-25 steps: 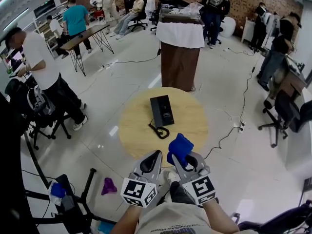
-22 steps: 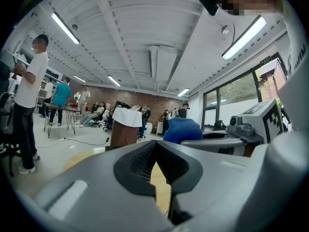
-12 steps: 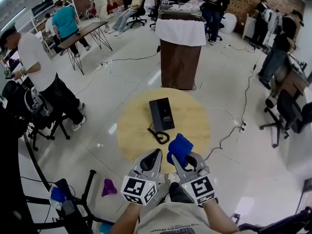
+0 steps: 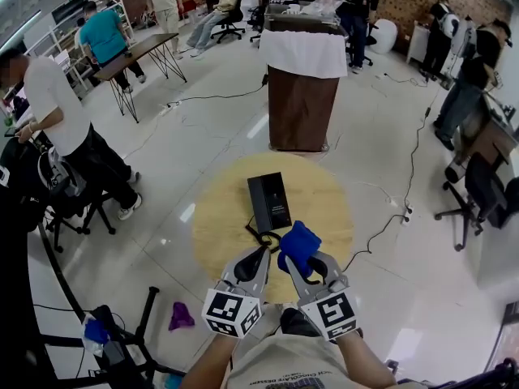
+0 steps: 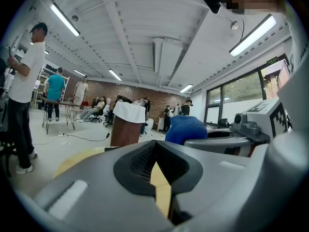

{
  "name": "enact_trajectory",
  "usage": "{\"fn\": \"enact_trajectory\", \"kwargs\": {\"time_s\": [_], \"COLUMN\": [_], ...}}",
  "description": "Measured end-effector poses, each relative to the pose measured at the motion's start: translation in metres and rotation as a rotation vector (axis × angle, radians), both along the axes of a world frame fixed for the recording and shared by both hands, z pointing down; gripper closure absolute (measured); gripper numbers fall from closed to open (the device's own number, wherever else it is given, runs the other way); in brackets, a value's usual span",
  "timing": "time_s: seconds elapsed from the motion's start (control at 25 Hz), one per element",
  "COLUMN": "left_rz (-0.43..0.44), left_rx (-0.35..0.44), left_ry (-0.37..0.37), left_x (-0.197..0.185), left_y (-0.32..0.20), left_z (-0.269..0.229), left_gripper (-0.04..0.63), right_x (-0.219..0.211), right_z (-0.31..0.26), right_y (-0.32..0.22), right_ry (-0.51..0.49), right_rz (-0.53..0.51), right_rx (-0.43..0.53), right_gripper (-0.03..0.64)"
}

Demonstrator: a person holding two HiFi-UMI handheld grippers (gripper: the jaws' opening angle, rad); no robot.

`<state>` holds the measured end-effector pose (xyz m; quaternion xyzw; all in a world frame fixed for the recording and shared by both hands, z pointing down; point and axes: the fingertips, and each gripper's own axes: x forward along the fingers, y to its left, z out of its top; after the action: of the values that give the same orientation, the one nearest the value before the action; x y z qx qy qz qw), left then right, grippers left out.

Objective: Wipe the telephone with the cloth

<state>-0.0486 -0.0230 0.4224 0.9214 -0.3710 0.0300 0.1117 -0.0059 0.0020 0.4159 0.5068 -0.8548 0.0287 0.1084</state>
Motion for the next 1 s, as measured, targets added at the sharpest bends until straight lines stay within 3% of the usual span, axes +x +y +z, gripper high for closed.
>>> {"fn": "enact_trajectory", "kwargs": {"time_s": [0.52,1.0], "left_rz": [-0.035,-0.055], "left_rx": [-0.051,-0.185], "left_ry": [0.000,0.032], "left_x": [0.007,-0.002], "left_y": [-0.055,-0.099], "left_z": [0.015,0.057], "left_gripper": [0.595,0.572], "right_x": [0.009,0.010], "right_z": [-0.001,0.013], "right_y": [-0.053,-0.086], "right_ry": [-0.006,-0.007], "right_rz": [-0.047,-0.086], "right_rx": [0.008,-0.038], "right_gripper": [0.555,0.555]}}
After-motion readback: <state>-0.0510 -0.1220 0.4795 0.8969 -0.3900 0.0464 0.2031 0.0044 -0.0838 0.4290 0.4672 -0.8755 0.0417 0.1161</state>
